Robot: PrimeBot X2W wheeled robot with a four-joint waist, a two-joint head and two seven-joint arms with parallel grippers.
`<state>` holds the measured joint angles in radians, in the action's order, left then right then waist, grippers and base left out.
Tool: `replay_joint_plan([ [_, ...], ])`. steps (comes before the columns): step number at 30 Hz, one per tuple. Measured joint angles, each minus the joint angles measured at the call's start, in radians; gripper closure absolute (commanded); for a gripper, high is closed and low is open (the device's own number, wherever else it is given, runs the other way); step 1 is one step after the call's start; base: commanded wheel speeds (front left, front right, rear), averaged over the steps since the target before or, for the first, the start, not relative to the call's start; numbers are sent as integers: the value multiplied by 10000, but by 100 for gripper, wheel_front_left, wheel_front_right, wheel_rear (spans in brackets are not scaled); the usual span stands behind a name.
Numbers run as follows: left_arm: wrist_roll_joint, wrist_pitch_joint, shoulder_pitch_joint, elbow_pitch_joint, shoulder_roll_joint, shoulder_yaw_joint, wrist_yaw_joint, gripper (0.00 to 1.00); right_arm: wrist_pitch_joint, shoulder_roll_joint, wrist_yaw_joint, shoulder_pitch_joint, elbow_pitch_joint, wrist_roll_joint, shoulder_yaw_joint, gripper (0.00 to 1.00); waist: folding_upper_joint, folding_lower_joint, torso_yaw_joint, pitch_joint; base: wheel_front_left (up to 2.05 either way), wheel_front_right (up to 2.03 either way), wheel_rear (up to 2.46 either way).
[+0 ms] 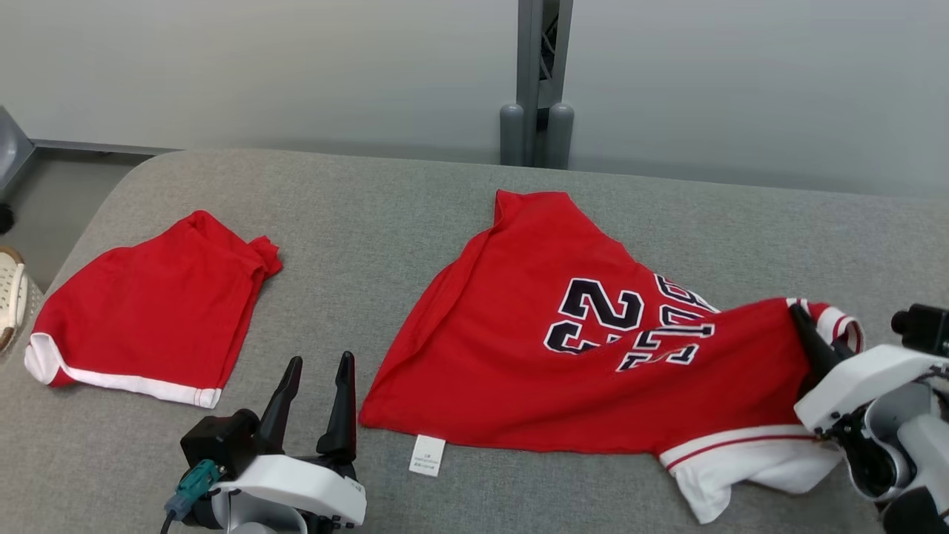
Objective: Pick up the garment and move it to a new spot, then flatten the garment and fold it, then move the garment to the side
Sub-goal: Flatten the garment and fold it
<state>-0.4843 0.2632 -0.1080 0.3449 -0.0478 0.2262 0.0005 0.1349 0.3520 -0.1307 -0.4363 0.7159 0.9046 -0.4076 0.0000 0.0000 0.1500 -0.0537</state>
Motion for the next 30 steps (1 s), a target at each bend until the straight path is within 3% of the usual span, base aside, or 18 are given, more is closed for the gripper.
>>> replay_joint_plan([
  [7,-107,0,-232,-23,0,180,2,0,205,464,-2,-1596,1118,-798,-1007,100,0,0,367,-309,0,0,0],
  [12,-182,0,-337,-36,-6,226,6,0,462,449,-2,-2574,2291,-1166,-1507,100,0,0,616,-572,0,0,0],
  [13,-190,0,-381,-40,-6,228,6,0,506,414,-2,-2721,2537,-1233,-1586,87,0,0,654,-616,0,0,0],
  [14,-194,0,-414,-42,-2,232,8,0,537,362,-2,-2849,2775,-1289,-1672,0,0,0,687,-653,0,0,0],
  [21,-268,0,-418,6,0,236,71,0,-355,4,-2,-3290,4483,-1526,-2253,0,0,0,676,-554,0,0,0],
  [30,-280,0,-156,25,-4,105,81,0,-1009,159,-2,-3248,4431,-1233,-2792,0,0,0,155,5,0,0,0],
])
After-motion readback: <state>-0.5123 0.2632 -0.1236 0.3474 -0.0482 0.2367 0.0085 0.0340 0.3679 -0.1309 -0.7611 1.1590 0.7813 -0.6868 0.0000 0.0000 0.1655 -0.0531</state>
